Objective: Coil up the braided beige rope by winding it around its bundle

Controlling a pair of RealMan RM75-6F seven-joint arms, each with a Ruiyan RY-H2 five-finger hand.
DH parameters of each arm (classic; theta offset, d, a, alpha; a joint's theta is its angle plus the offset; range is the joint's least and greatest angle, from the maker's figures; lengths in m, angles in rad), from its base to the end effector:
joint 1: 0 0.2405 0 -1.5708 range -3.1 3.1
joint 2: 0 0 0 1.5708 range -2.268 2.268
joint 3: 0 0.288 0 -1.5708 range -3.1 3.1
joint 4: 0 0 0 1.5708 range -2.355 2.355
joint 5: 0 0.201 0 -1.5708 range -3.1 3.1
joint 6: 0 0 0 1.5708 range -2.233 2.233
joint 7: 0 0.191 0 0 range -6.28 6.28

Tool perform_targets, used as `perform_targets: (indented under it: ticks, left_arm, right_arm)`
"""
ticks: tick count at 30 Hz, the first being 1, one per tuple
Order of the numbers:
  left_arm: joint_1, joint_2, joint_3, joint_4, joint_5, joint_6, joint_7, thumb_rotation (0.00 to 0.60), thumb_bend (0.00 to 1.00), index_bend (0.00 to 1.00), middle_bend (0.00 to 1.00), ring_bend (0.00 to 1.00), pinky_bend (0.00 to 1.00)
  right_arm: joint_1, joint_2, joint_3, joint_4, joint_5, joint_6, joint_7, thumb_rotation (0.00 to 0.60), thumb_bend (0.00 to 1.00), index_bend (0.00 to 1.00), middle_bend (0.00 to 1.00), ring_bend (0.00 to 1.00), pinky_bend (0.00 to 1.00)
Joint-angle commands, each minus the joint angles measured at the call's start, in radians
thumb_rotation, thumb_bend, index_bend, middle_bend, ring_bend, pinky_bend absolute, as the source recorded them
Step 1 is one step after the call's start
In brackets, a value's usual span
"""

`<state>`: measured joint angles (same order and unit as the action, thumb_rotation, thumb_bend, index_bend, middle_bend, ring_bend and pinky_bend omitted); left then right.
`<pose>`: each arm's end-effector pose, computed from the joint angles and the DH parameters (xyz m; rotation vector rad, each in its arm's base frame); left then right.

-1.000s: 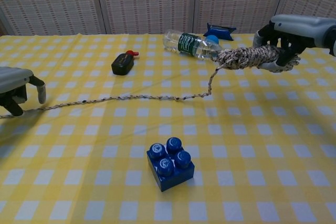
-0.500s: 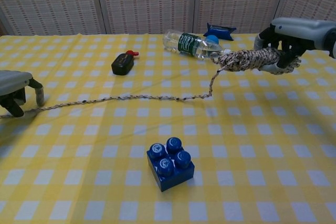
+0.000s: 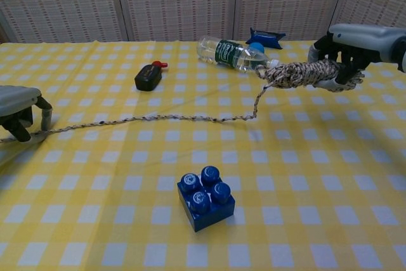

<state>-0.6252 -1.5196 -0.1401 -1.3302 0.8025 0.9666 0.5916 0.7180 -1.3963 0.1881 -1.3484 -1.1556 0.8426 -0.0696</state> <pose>-0.3015 0.4030 0.0087 -1.6275 -0.9671 -0.4531 -0.2231 -0.4413 0.0395 1.7642 -1.0370 0.8696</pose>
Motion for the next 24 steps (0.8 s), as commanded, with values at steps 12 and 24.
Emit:
perform_targets:
  ticks: [12,24]
  left_arm:
    - [-0.005,0.013,0.007,-0.013,-0.007,0.002,-0.007,0.600,0.36,0.70,1.00,1.00,1.00]
    - [-0.011,0.018,0.014,-0.014,-0.017,-0.002,-0.010,0.600,0.39,0.73,1.00,1.00,1.00]
  right_arm:
    - [0.001,-0.009,-0.002,0.013,0.000,-0.006,0.009,0.600,0.41,0.73,0.63,0.51,0.58]
    - [0.002,-0.014,-0.003,0.020,0.001,-0.011,0.012,0.600,0.41,0.73,0.63,0.51,0.58]
